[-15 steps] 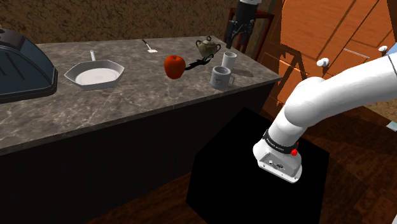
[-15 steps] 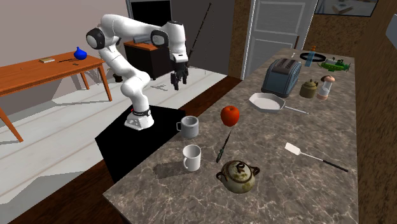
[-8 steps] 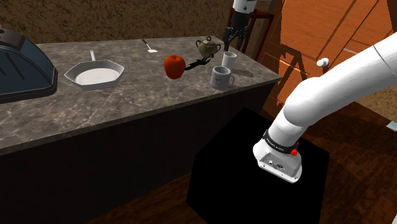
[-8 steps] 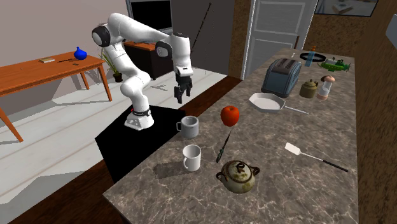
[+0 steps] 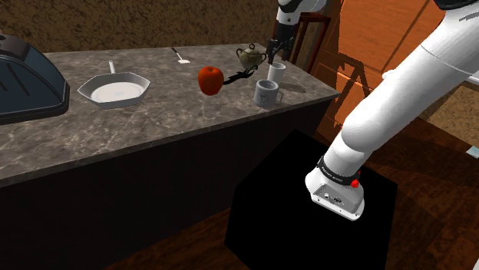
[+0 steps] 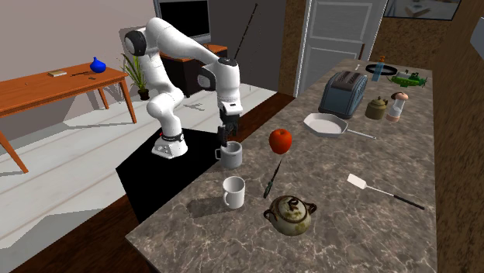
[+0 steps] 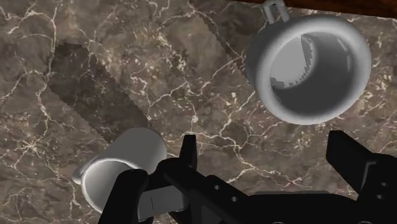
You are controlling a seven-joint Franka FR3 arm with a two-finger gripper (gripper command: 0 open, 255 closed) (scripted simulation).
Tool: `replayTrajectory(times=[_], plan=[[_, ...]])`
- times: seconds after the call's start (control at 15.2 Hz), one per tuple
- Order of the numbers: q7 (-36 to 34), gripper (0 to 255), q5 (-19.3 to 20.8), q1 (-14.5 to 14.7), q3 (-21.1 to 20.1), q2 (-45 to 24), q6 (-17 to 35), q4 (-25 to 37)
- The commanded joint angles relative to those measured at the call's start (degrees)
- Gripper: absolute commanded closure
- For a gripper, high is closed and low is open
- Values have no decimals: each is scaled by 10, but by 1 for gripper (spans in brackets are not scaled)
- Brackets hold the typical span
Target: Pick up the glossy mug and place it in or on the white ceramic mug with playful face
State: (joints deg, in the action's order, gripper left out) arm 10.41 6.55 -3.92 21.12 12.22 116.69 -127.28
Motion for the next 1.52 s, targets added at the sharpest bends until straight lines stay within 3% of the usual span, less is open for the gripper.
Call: replayTrajectory(times=[0.0,0.33,0.73,1.45], plan=[[23,0,-13,-2,14,-45,14,29],[86,0,-59,-19,40,-158,36,109],[151,0,-119,-59,47,-290,38,222],[160,0,-134,-65,41,-317,88,197]])
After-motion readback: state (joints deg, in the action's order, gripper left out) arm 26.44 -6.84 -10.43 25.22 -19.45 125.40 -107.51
